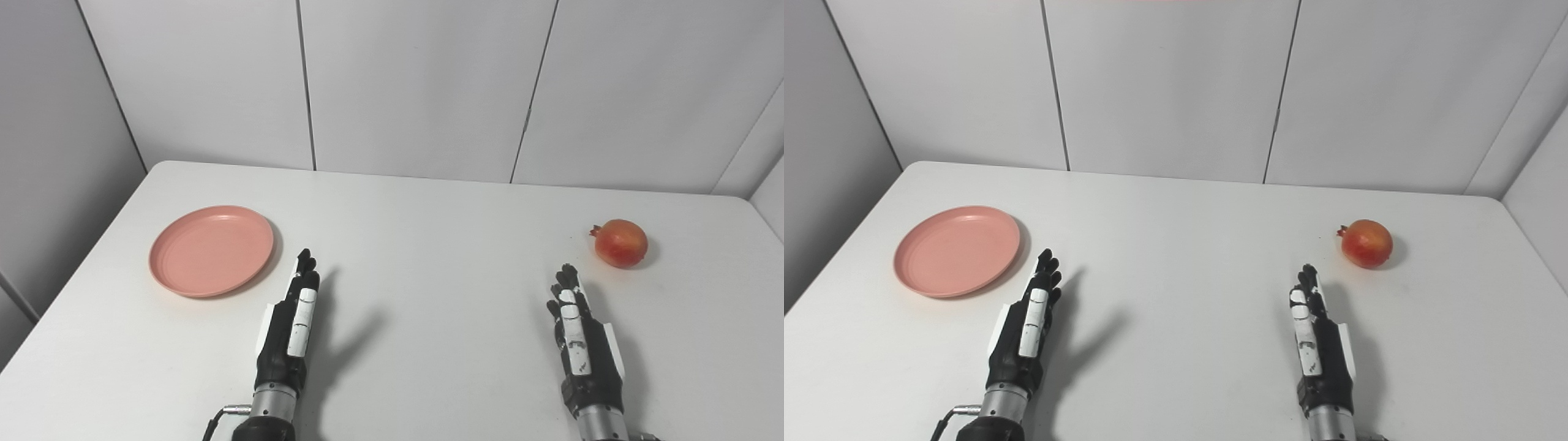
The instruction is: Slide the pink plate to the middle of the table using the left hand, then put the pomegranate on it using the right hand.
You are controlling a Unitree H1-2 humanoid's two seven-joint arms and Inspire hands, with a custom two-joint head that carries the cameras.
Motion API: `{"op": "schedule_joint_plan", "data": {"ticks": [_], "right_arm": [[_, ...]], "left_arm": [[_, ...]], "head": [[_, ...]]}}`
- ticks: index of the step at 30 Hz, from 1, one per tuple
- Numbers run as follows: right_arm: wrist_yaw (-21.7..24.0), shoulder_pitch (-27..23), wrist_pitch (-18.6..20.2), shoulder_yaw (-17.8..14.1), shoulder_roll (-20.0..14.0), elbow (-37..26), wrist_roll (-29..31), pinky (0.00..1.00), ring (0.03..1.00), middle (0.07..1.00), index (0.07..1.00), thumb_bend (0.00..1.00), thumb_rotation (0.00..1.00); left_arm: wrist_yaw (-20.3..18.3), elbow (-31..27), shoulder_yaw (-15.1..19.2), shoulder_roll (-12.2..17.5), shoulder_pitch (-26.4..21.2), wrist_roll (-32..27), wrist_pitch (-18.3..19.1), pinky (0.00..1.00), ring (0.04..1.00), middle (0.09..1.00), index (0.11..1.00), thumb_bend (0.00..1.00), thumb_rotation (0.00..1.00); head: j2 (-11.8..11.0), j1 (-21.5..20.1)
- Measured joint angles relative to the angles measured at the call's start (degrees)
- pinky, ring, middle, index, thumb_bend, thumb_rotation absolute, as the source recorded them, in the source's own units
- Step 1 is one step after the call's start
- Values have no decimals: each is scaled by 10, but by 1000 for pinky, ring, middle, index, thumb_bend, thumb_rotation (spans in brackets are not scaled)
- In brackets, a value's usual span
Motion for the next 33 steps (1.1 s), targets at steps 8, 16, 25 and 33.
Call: {"op": "schedule_joint_plan", "data": {"ticks": [8, 16, 25, 33], "right_arm": [[0, 0, 0, 0, 0, 1, 0, 1000, 1000, 987, 983, 758, 916], [-1, -1, -5, 0, 0, 3, 0, 1000, 996, 983, 979, 751, 893], [-1, -4, -9, 1, -3, 6, -1, 1000, 991, 979, 973, 731, 883], [-1, -4, -9, 2, -2, 7, -2, 1000, 991, 975, 965, 740, 875]], "left_arm": [[-1, 0, 0, 0, 0, 3, 0, 1000, 1000, 1000, 1000, 712, 1000], [-5, 0, 1, 1, 0, 7, -3, 1000, 1000, 1000, 1000, 705, 1000], [-6, 0, 3, 1, 0, 7, -3, 1000, 1000, 1000, 1000, 721, 1000], [-8, 0, 5, 1, 0, 7, -3, 1000, 1000, 1000, 1000, 709, 1000]], "head": [[0, -3], [0, -4], [2, -4], [5, -17]]}}
